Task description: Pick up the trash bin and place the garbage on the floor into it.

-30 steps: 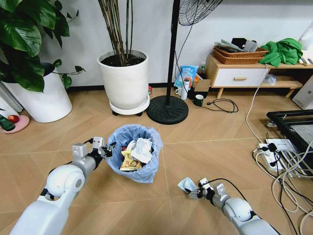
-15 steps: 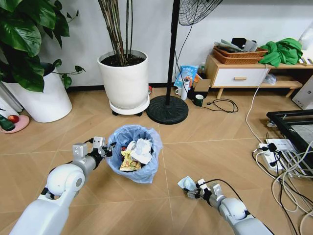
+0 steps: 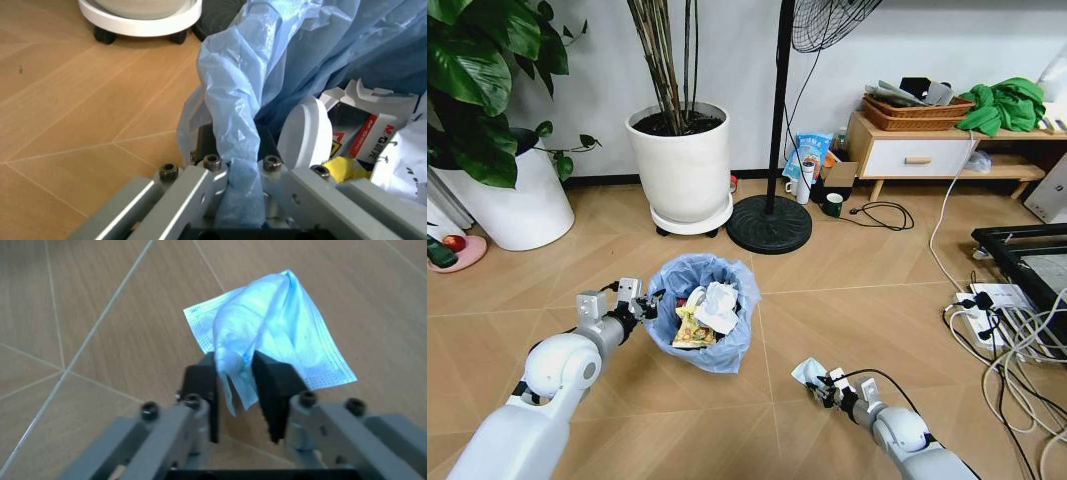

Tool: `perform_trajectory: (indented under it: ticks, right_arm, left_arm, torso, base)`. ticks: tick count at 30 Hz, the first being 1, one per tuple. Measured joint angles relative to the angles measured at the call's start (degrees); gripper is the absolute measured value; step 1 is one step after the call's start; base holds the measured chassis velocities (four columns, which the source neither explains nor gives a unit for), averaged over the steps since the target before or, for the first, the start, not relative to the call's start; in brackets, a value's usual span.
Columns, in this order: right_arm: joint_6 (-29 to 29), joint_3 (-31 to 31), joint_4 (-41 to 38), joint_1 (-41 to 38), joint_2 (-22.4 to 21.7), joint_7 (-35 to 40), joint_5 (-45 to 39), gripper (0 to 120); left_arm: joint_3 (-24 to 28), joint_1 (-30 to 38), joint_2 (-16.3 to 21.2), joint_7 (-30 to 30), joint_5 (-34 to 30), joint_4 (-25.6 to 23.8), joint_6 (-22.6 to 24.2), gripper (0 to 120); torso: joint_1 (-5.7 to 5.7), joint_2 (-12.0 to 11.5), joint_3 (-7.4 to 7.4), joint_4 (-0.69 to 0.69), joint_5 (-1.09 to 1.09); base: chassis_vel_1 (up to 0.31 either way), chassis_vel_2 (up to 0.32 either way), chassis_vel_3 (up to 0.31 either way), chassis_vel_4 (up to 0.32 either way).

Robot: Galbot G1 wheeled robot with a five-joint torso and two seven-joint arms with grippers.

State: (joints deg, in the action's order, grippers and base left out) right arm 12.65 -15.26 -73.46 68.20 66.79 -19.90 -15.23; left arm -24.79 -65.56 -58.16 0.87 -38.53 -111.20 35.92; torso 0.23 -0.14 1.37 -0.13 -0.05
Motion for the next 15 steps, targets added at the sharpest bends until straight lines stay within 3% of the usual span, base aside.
perform_trajectory:
  ticks: [2, 5, 15]
  right_arm:
    - [0.0, -0.08, 0.33, -0.09, 0.25, 0.04, -0.43, 7]
    - [-0.01, -0.16, 0.54, -0.31, 0.49, 0.08, -0.79, 0]
    - [-0.13, -0.98, 0.69, -0.59, 1.6, 0.48, -1.61, 0]
  left_arm:
    - [-0.06, 0.0, 0.03, -0.03, 0.0, 0.0, -0.01, 0]
    - [-0.12, 0.0, 0.13, -0.04, 0.0, 0.0, -0.02, 0]
    - [-0.03, -0.09, 0.21, -0.01, -0.04, -0.18, -0.03, 0]
  torso:
    - [0.0, 0.0, 0.0, 0.0, -0.01]
    - [0.0, 0.0, 0.0, 0.0, 0.0]
    - [0.0, 0.0, 0.0, 0.0, -0.01]
  base:
    - [0.0, 0.0, 0.0, 0.0]
    - [0.0, 0.0, 0.0, 0.0]
    - [0.0, 0.0, 0.0, 0.0]
